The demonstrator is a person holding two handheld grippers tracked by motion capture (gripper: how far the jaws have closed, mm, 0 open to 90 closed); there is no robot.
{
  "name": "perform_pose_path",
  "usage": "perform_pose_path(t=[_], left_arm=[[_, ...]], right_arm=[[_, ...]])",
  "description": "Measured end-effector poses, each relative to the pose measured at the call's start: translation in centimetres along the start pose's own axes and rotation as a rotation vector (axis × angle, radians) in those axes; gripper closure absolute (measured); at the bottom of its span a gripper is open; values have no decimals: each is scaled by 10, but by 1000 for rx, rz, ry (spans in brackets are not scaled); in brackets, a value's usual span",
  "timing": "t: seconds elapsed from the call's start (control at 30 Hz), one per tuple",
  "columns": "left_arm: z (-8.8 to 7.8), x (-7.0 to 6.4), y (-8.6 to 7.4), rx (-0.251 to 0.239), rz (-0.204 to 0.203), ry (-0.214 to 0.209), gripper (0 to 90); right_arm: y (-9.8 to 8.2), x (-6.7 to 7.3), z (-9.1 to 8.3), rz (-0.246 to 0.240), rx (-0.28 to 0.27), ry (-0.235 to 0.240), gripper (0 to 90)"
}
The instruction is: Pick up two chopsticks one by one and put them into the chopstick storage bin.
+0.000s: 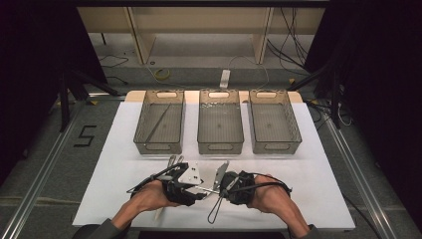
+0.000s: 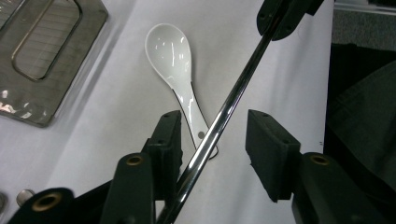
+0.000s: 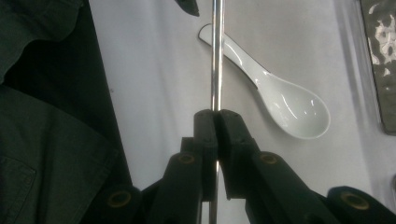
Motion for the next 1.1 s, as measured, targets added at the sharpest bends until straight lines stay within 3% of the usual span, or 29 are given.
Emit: perform_pose_path(t=[0.23,0.5,0.6,0.67,0.73,0.83,1.0,1.1], left_arm=[[1,-2,-3,29,22,-14,682],[3,-12,-6,53,75,-80,768],[4,-20,-7,55,95,-123,822],[3,-20,-6,48,95,-126,833],[1,-17,-5,36,88,-112,835],[0,-11,-6,27,54,-91,835],[-3,-2,-6,19,21,-61,835],[-5,7,-7,7,-28,-18,835]], right_arm=[[-1,2,2,-37,4,12,866],[-5,4,4,-79,0,30,855],[-6,1,4,-76,-1,17,818],[-6,-3,3,-67,-14,17,796],[-7,-8,-1,-11,-28,-3,723],[-8,-15,-9,30,-69,-15,591],[-10,-24,-14,121,-119,-48,527],[-11,-31,-15,160,-143,-69,479]])
Point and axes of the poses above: each handheld gripper's, and its own axes: z roughly forward along the jaws, y roughly out of its top, x roughly to its left, the point moved 10 cm from there along z, roughly forward along the jaws, and after that the axes turned 4 degrees about x, right-handed, at the moved point
